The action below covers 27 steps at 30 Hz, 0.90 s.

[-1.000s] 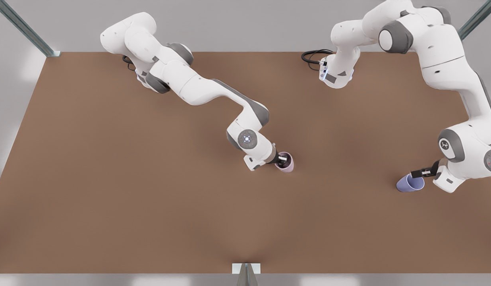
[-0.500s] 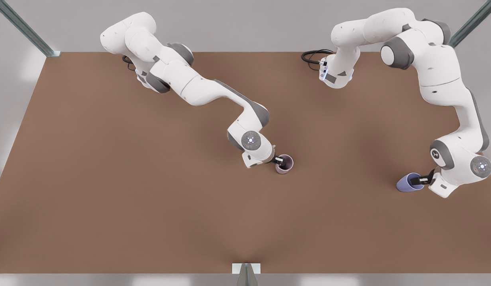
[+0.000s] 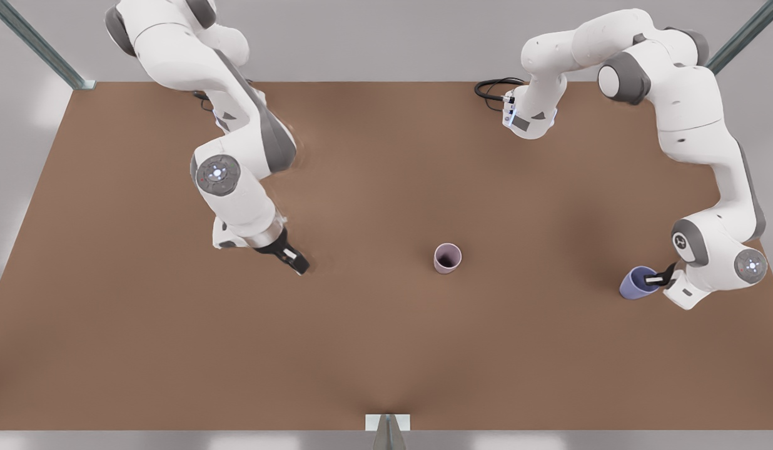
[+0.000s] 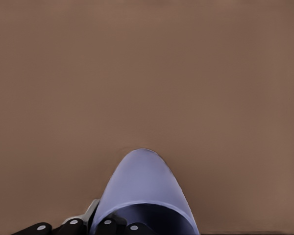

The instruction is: Stack the cups, with the pink cup at the bottom and the purple cup at the top

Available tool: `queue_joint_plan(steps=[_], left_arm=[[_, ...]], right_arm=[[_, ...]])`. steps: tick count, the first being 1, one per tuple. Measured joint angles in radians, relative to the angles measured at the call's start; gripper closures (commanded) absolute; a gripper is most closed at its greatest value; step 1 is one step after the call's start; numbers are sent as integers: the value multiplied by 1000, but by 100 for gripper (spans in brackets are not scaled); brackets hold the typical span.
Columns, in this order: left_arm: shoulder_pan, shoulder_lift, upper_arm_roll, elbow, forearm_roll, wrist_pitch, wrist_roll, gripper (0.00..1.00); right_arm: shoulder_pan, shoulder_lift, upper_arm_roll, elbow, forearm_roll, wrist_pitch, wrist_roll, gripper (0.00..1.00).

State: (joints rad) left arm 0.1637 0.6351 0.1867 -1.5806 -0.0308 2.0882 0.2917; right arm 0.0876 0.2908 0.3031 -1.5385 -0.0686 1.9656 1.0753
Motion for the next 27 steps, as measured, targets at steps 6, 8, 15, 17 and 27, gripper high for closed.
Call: queue_joint_plan(steps=[6, 8, 15, 17, 27], left_arm=[[-282, -171, -16, 4, 2, -79, -39, 79], [-455, -208, -20, 4, 0, -120, -92, 79], [-650, -203, -137, 18, 1, -191, -358, 79], [-650, -197, -140, 18, -1, -196, -423, 79], [-671, -203, -159, -65, -18, -207, -656, 79]], right_arm=[[-158, -228, -160, -163, 54, -102, -268, 0], [-129, -140, -233, -47, 76, -145, -345, 0], [-36, -68, -295, -14, 87, -172, -554, 0], [-39, -121, -287, -93, 79, -139, -605, 0], [-39, -191, -282, -212, 57, -50, -1008, 0]])
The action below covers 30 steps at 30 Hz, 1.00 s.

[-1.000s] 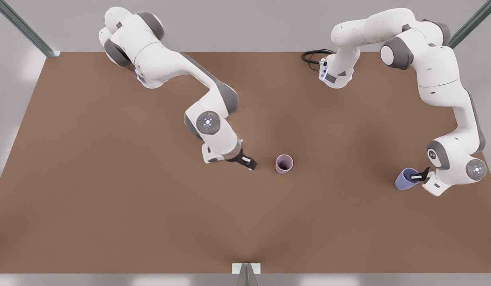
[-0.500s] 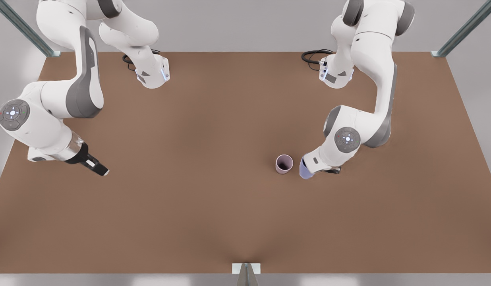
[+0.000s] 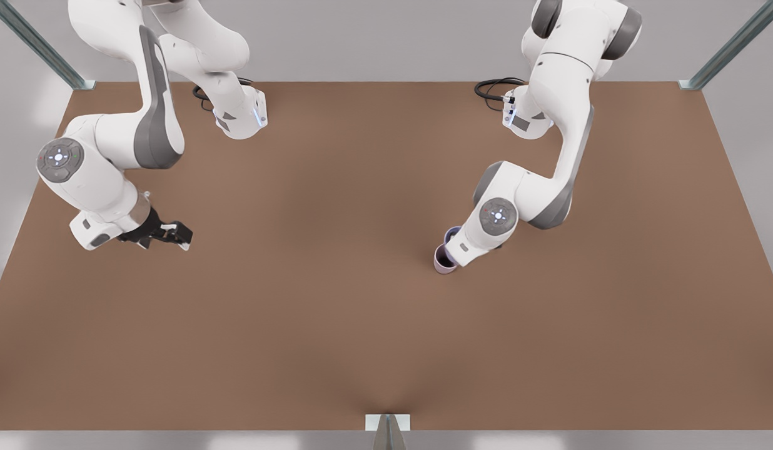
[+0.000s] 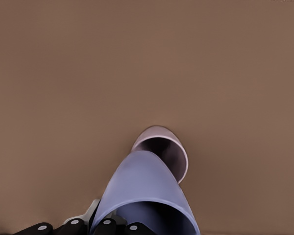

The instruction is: Stack the cups, with the pink cup at the bottom and the purple cup at the top

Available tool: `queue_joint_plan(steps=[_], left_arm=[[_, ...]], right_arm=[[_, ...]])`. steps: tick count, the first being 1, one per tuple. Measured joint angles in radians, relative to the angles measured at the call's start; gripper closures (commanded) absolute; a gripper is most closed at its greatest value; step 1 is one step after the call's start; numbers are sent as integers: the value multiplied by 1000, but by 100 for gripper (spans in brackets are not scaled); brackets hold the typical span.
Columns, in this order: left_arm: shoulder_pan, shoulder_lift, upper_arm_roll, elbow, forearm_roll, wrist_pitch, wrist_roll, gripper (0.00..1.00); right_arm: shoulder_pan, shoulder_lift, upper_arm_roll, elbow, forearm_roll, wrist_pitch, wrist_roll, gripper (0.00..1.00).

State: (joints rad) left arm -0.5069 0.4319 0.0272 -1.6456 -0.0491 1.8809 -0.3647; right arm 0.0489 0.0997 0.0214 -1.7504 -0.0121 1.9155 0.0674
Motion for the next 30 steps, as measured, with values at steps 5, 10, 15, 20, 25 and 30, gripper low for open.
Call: queue_joint_plan(steps=[5, 10, 15, 20, 25, 30], left_arm=[[-35, 0, 0, -19, -12, -4, -77, 79], [-48, 33, 0, 28, -17, -11, -136, 79], [-48, 50, 0, 42, -18, -15, -180, 79], [-39, 43, 0, 42, -19, -16, -212, 79], [-35, 39, 0, 42, -20, -16, -236, 79], [-31, 30, 0, 42, -30, -17, -254, 79]], right_arm=[[2, 4, 1, 28, 4, -20, -74, 0], [3, 3, 10, 32, 13, -54, -62, 0], [1, 4, 9, 31, 29, -78, -47, 0], [-1, 4, 9, 30, 33, -89, -37, 0], [0, 4, 9, 31, 34, -93, -29, 0], [-3, 4, 9, 30, 34, -97, -24, 0]])
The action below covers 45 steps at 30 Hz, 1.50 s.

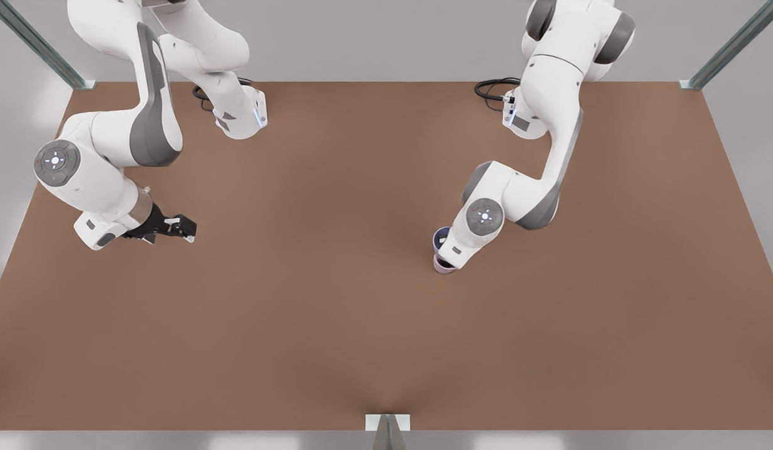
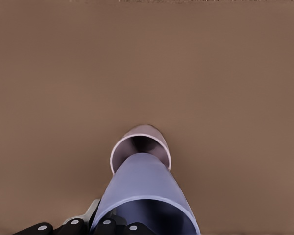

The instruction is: Stack the cups, with the pink cup at the bottom and the purple cup at the top

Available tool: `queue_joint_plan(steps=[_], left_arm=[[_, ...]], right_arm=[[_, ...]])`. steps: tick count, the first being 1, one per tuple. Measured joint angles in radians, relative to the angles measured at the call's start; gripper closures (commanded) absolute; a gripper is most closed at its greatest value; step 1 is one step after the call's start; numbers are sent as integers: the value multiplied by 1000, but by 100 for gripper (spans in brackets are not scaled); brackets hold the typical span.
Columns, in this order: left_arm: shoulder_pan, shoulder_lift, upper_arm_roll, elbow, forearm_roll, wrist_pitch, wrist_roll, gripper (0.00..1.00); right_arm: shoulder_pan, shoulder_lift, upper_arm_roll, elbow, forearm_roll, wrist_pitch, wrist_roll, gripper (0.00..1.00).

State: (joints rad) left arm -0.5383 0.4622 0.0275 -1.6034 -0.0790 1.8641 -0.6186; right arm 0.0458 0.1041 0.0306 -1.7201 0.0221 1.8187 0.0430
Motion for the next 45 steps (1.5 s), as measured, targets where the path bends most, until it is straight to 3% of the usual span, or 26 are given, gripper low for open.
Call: queue_joint_plan(steps=[25, 26, 27, 35, 40, 45], left_arm=[[14, 75, 0, -7, -7, 66, -41, 79], [14, 79, 0, -6, -7, 70, -42, 53], [14, 82, 0, -6, -7, 74, -42, 0], [57, 23, 4, -1, -5, 57, -20, 0], [153, -83, 58, 168, 54, -142, 69, 0], [243, -231, 104, 142, 115, -265, 258, 0]], right_arm=[[1, 1, 0, 0, 2, -7, 12, 0], [1, 1, 0, 0, 2, -7, 12, 0], [1, 1, 0, 0, 2, -7, 13, 0], [2, 1, 0, 0, 2, -7, 14, 0], [2, 1, 0, 0, 2, -7, 15, 0], [3, 1, 0, 0, 2, -7, 15, 0]])
